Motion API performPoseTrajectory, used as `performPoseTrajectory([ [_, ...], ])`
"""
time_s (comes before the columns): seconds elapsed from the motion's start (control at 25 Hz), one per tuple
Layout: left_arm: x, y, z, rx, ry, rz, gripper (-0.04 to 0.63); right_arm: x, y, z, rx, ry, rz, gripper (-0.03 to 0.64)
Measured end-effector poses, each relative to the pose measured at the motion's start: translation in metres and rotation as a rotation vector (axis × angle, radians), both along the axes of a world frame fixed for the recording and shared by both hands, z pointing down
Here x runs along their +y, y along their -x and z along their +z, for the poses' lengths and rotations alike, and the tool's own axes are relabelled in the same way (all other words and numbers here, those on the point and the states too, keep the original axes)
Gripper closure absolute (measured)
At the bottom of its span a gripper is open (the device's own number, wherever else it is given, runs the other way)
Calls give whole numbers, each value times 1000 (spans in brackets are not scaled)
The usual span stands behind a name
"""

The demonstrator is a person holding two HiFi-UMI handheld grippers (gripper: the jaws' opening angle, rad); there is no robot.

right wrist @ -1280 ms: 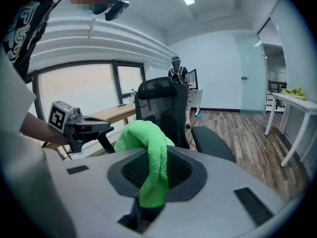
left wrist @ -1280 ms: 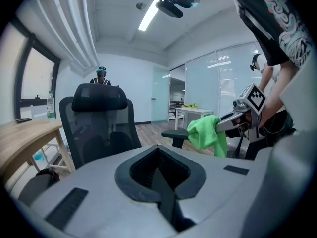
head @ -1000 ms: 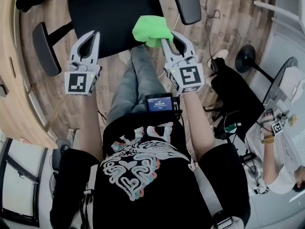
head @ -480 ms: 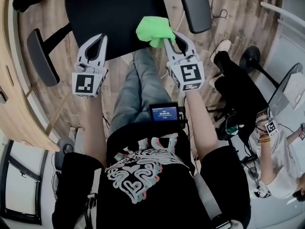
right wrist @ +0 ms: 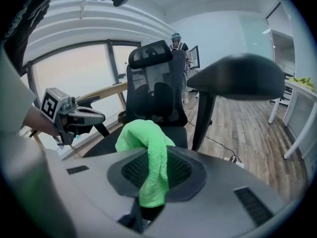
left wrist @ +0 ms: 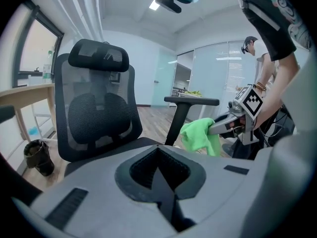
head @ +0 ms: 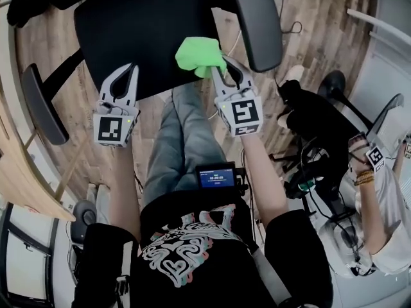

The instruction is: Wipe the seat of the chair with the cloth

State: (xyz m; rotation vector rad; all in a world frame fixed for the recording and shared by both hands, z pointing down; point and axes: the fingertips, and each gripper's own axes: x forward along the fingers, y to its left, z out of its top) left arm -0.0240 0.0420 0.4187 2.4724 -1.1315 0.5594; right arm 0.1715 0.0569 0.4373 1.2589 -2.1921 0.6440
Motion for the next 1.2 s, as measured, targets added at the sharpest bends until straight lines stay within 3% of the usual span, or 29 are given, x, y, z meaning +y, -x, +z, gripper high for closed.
performPoseTrajectory([
  [0.44, -4, 7, 25, -19, 10, -46, 594, -9, 6, 33, 47, 11, -11, 554],
  [0.64, -7, -2, 36, -65, 18, -3, 594, -11, 2, 57, 73, 40, -13, 554],
  [1.2, -9, -21, 59, -53, 66, 6, 594, -14, -7, 107, 140, 119, -34, 554],
])
